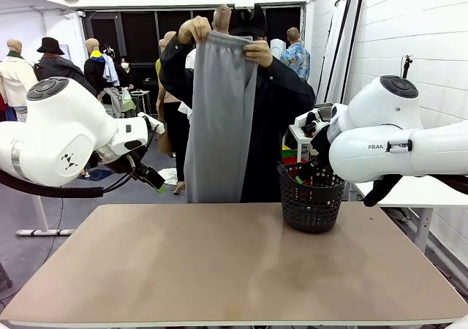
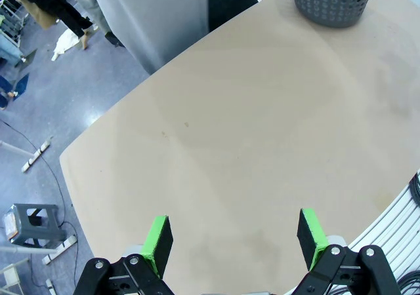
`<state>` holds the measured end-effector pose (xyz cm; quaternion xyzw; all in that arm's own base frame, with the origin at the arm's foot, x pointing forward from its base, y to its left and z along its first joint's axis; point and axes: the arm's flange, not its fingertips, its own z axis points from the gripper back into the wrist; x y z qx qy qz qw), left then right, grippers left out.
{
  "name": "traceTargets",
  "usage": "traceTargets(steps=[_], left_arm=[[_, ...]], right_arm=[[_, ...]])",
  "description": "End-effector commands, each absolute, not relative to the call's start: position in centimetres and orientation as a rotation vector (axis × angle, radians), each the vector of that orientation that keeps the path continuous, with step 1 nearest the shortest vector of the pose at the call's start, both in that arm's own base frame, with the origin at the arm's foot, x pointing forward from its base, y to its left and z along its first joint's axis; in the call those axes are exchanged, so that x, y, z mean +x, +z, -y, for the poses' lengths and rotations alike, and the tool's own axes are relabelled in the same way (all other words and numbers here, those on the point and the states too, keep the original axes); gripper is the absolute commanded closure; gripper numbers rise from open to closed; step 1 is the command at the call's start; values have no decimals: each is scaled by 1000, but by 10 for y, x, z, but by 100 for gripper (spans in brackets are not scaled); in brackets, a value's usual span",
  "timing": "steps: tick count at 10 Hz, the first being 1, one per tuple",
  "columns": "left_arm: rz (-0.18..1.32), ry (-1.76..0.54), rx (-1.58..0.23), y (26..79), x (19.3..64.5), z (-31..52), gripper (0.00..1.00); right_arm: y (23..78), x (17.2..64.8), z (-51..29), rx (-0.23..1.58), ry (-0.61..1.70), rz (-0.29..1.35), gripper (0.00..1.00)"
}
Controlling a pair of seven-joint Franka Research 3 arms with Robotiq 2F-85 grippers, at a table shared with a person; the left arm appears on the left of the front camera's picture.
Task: Fold the training pants.
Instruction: Grab both ends of the Training pants handed by a person.
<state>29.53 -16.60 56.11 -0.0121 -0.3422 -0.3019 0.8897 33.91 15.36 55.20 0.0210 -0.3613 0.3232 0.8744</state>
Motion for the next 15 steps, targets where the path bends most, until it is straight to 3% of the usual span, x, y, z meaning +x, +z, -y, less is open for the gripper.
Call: traceTargets(steps=[1,15], left_arm=[[707,-636,-24,560,295,166,0],[707,-636,-24,560,295,166,0]], right_arm=[[552,339,-153,44,675,755,0],[552,339,-153,44,675,755,0]])
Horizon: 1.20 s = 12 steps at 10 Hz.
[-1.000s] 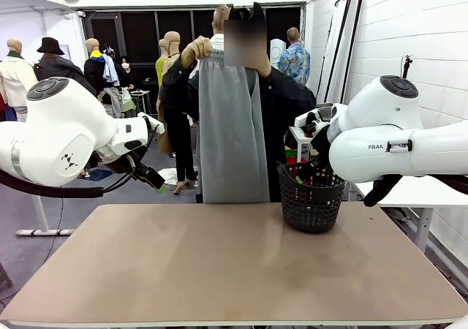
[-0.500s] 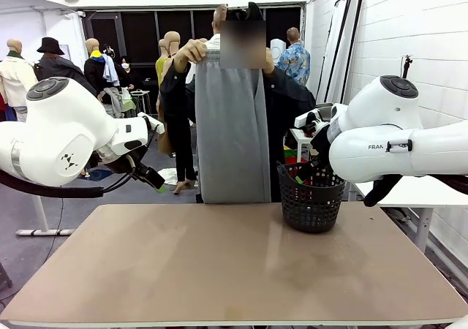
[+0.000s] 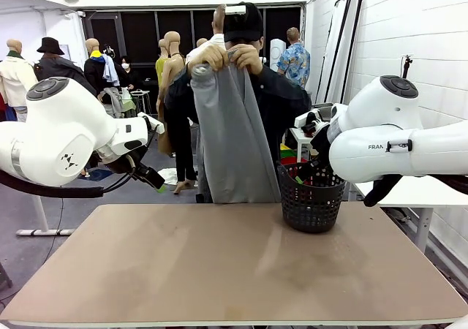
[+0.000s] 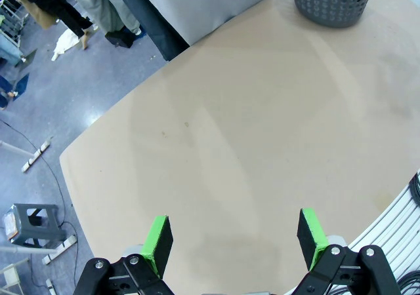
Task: Fold the training pants.
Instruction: Grab both ends of the Training pants handed by a person.
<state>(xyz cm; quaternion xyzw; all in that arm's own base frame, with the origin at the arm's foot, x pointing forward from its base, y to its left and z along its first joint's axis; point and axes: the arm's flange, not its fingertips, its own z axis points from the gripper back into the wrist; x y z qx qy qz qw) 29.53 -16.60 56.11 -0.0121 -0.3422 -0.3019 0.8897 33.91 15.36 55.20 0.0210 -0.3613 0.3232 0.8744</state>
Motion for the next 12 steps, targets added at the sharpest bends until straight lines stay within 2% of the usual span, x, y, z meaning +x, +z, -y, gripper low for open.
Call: traceTargets(steps=[1,12], left_arm=[[707,-636,-24,560,295,166,0],[707,-636,-24,560,295,166,0]], right_arm=[[552,339,-153,44,675,755,0],[552,339,-153,44,675,755,0]])
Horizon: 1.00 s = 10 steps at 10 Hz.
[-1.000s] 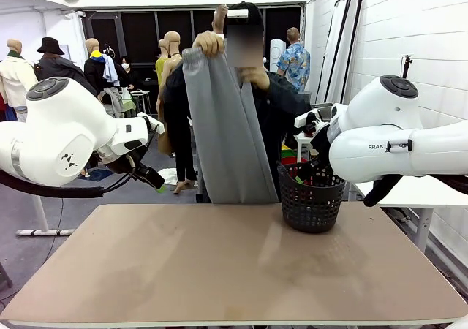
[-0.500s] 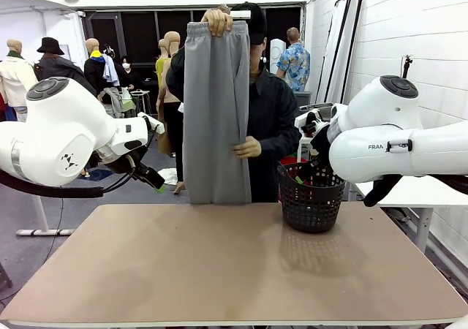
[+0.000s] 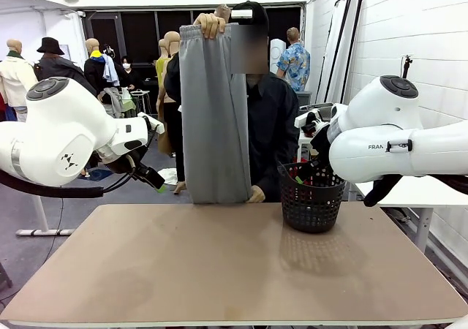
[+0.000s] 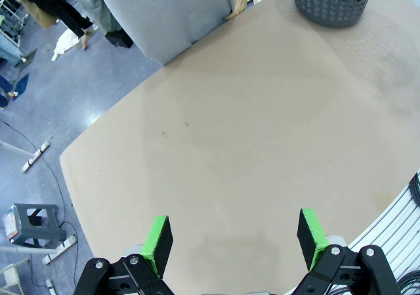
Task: Fold the training pants.
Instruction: Grab both ends of the Training pants handed by a person.
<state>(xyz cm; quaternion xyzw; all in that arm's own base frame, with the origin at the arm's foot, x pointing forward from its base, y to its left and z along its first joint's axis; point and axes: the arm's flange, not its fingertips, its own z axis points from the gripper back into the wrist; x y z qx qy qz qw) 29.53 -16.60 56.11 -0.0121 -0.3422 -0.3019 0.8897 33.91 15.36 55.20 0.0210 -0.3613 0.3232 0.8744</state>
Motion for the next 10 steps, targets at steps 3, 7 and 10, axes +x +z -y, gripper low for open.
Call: traceTargets(steps=[3,7,10], left_arm=[[707,-636,-24,560,295,166,0],[707,-636,-24,560,295,166,0],[707,-636,-24,560,295,166,0]], right_arm=[[552,339,-153,44,675,755,0],[552,339,-153,44,675,755,0],[552,339,-153,44,675,755,0]])
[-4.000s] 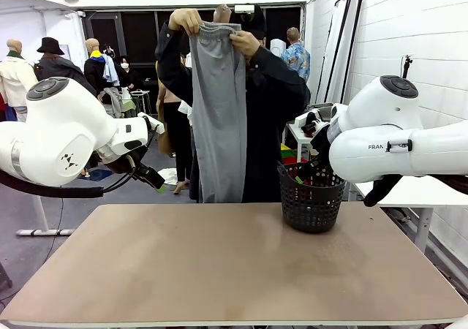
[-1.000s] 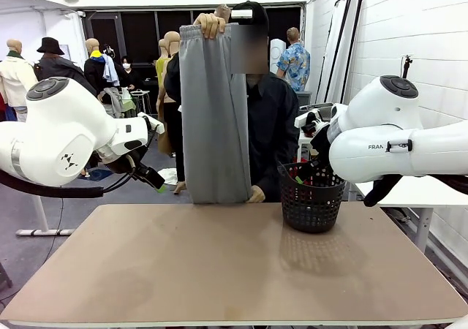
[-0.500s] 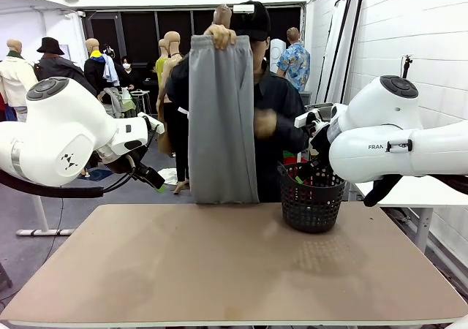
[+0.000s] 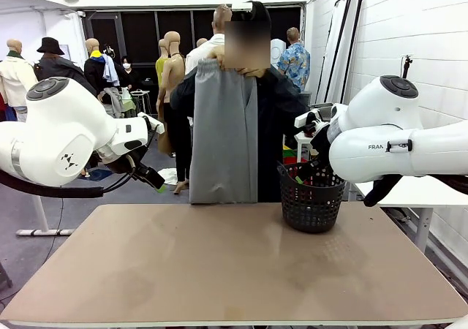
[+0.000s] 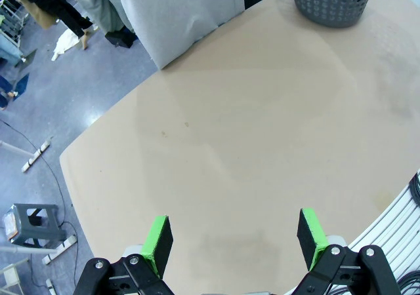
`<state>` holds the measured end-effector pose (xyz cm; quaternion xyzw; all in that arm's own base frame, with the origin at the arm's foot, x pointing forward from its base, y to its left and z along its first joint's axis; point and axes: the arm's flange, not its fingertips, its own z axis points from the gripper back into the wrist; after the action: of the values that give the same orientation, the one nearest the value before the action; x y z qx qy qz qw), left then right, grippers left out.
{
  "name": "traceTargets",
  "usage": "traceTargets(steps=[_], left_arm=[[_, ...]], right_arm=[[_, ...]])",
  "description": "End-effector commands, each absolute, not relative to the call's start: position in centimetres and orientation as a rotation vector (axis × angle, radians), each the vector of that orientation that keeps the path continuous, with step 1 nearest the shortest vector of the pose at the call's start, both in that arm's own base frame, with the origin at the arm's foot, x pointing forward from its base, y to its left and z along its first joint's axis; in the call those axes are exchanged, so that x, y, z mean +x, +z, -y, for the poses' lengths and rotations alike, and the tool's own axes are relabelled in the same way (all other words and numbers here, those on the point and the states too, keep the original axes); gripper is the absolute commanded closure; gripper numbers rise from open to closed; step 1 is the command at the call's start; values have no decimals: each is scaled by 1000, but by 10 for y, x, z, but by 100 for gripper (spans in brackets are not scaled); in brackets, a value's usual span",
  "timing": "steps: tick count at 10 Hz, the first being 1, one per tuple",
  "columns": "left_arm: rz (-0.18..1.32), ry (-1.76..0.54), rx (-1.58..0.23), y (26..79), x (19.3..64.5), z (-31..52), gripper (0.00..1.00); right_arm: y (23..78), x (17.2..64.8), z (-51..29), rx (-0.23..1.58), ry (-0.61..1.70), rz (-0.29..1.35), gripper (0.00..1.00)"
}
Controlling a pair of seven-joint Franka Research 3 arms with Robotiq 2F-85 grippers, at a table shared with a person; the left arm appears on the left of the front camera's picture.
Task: Fold the training pants.
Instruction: Grab both ends of the Training pants handed by a person.
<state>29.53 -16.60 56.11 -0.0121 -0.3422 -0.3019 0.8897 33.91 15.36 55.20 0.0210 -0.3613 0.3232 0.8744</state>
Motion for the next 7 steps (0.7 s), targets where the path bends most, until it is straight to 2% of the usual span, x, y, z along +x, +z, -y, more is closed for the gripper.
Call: traceTargets(steps=[1,7], left_arm=[[707,-636,-24,560,295,166,0],[707,-636,-24,560,295,166,0]], right_arm=[[552,339,-153,44,675,755,0],[552,339,-153,44,675,755,0]])
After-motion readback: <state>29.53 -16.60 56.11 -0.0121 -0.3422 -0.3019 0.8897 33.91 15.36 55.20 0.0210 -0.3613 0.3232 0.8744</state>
